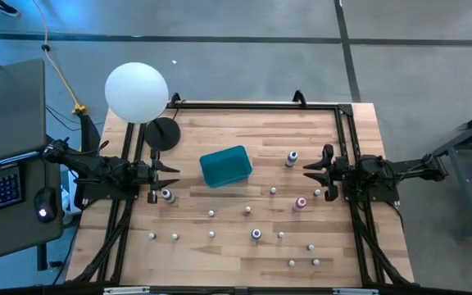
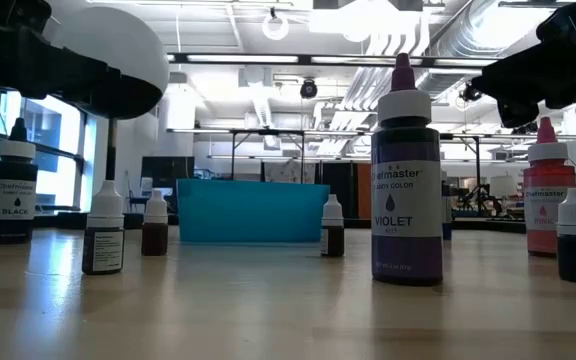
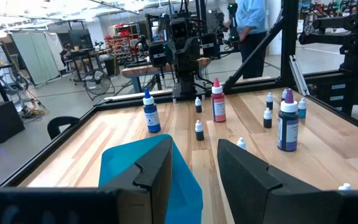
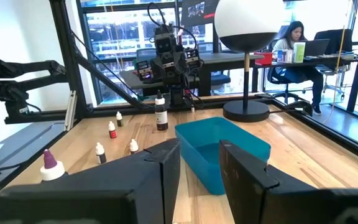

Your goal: Pick & Place food coloring

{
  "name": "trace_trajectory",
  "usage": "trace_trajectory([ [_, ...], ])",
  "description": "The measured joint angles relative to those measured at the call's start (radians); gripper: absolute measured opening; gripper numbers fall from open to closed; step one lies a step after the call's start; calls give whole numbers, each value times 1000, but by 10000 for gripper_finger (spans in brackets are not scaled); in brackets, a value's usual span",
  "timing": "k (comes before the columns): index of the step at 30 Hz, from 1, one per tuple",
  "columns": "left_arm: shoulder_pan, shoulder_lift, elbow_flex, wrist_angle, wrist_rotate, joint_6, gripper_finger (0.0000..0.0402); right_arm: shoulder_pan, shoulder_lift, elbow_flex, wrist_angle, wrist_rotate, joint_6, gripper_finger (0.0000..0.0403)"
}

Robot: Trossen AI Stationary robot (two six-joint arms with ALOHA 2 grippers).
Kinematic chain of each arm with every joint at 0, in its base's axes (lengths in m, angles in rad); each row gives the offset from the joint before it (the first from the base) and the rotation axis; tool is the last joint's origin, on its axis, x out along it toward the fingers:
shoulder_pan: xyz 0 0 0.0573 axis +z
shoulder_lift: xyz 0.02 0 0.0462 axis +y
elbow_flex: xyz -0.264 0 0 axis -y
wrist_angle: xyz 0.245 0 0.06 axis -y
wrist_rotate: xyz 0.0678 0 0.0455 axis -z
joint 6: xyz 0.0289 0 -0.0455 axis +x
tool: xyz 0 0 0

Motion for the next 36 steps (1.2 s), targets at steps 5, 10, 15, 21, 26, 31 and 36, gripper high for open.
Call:
trace_trajectory([
  [5,0,0,0,0,0,0,127,0,0,0,51,19,0,103],
  [10,0,0,-1,5,2,-2,127,0,0,0,50,18,0,103],
  [15,0,0,-5,29,54,-2,127,0,0,0,50,17,0,103],
  [21,0,0,-6,86,38,15,127,0,0,0,105,37,-94,103],
  [26,0,-1,-6,184,-11,30,127,0,0,0,156,116,-187,103],
  [31,0,-1,-5,309,4,24,127,0,3,0,175,265,-263,103],
  [36,0,0,-3,353,10,-76,127,-31,47,0,129,301,-254,104],
])
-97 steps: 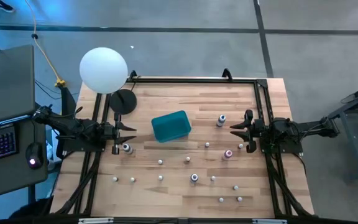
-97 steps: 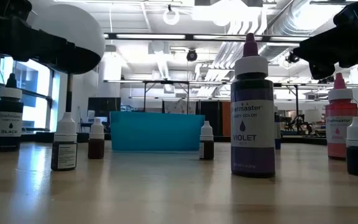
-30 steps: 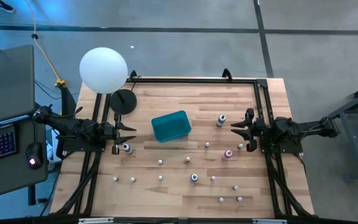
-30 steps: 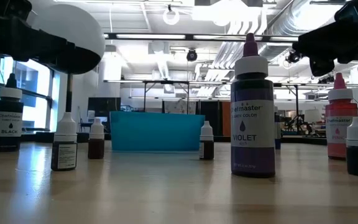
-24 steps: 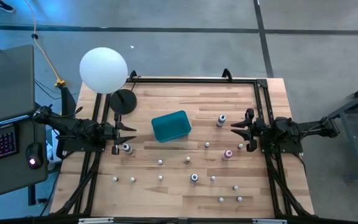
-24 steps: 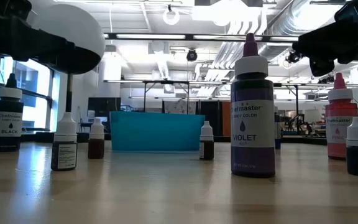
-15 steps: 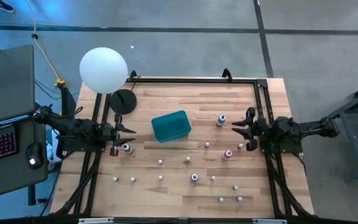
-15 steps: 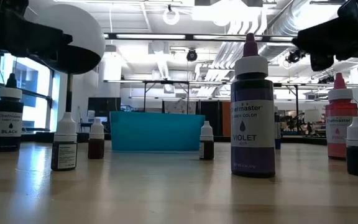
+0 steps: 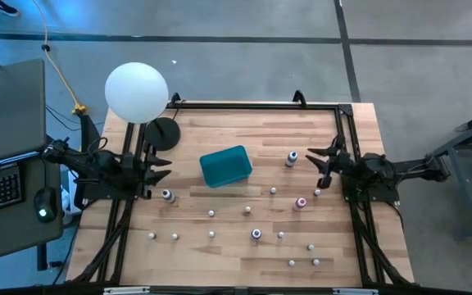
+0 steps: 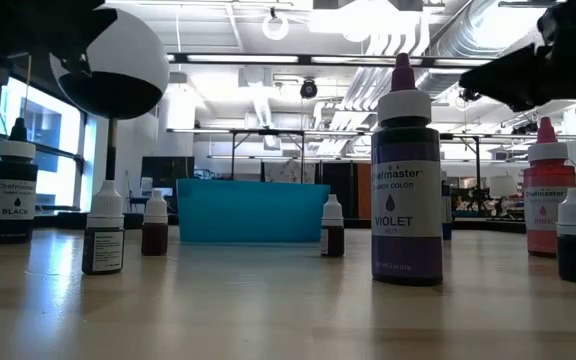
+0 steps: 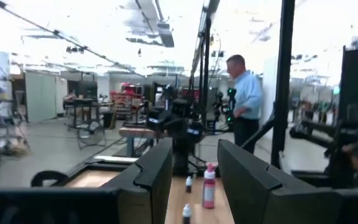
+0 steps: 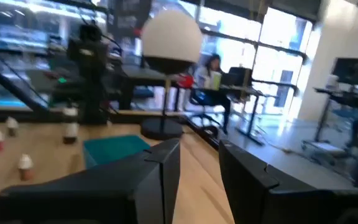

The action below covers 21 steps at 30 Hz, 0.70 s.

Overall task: Pick & Place food coloring
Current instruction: Put the big blue food coloring bottle into the blue bin

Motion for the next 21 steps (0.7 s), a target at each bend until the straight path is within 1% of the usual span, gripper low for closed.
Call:
trace_trajectory([
  [2,0,1,0,-1,-8,-53,127,-22,23,2,-12,4,4,104],
  [4,0,3,0,-1,-9,-88,127,-43,44,15,-63,-4,32,104],
  [6,0,14,0,3,-19,-109,127,-64,59,35,-101,-39,56,104],
  [9,0,51,2,23,-62,-124,127,-100,85,47,-148,-120,102,104],
  [11,0,86,2,52,-84,-125,127,-128,113,46,-157,-152,176,104],
  [14,0,143,34,61,-96,-125,127,-171,178,33,-166,-154,284,104],
  [16,0,190,61,64,-100,-125,127,-202,228,32,-149,-158,303,104],
  [21,0,306,123,61,-99,-126,127,-272,352,32,-18,-233,279,104],
])
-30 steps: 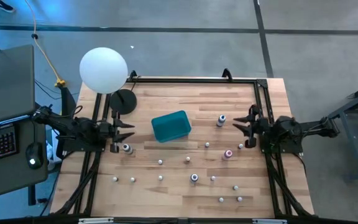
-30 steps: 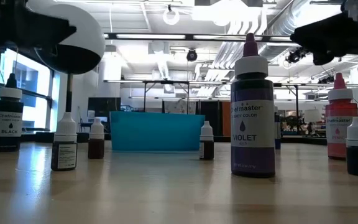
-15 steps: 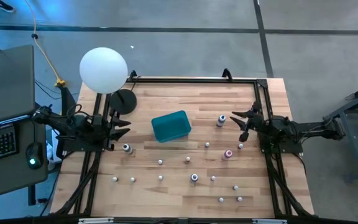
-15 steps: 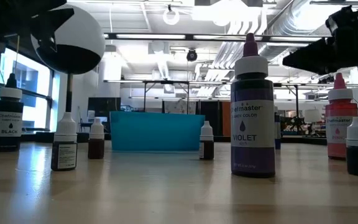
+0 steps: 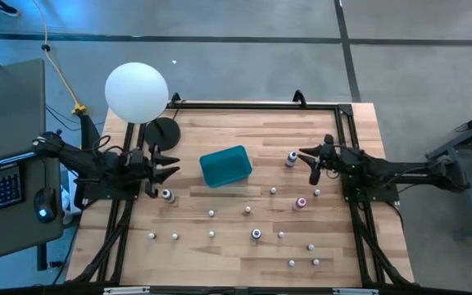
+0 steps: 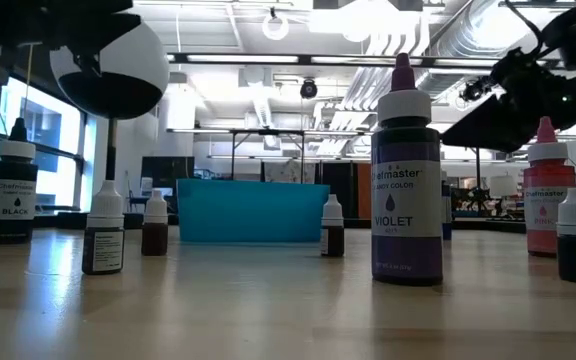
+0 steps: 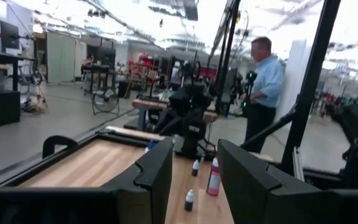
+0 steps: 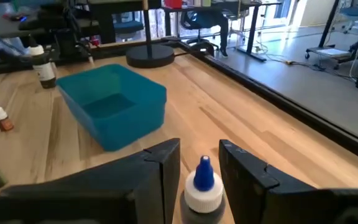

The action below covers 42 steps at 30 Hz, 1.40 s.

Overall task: Pick & Place food coloring
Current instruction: Put the big blue food coloring bottle into the blue bin

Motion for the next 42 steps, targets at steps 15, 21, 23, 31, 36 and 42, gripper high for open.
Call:
trace_trajectory([
  [15,0,199,68,0,5,0,127,-130,319,2,194,-146,-2,104],
  [21,0,212,68,0,3,-10,127,-144,394,2,269,-149,-25,103],
  [23,0,212,68,1,3,-10,127,-149,417,3,277,-150,-25,99],
  [31,0,211,68,1,2,-10,127,-164,472,5,346,-158,-34,41],
  [36,0,211,68,0,2,-9,127,-164,472,1,477,-194,-75,33],
  [42,0,211,68,0,-1,-7,127,-161,472,18,746,-276,-22,33],
])
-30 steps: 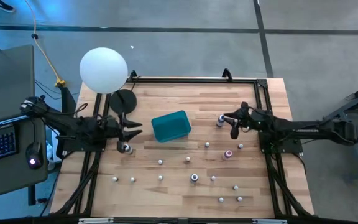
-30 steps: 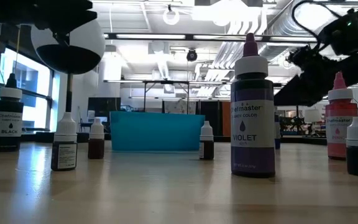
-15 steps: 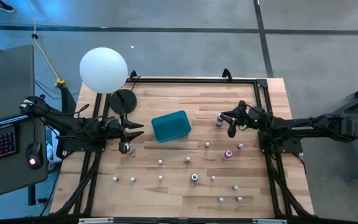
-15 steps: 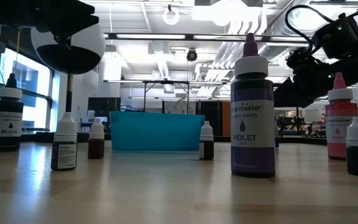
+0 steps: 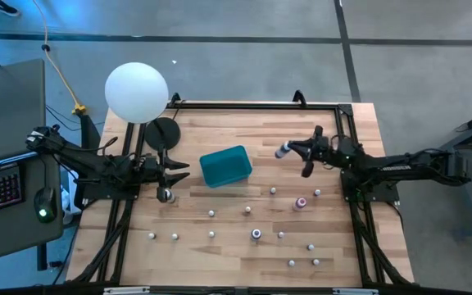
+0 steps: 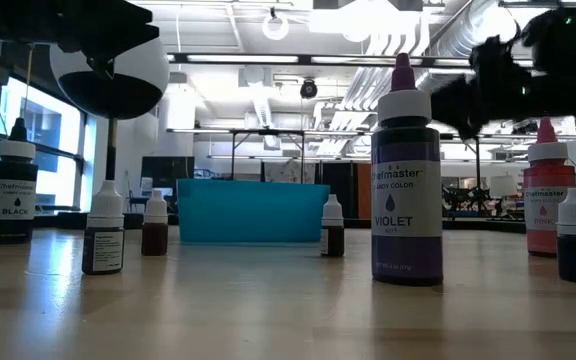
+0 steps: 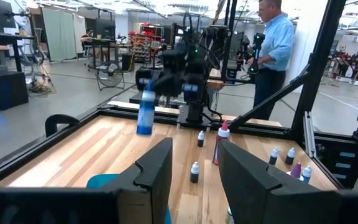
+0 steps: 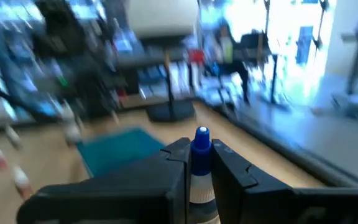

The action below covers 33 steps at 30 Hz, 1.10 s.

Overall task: Pick & Place food coloring
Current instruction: Put the big blue food coloring bottle into the blue bin

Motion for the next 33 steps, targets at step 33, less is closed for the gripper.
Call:
trace_trajectory([
  [33,0,0,0,-2,-37,-53,127,78,970,706,-87,44,-84,43],
])
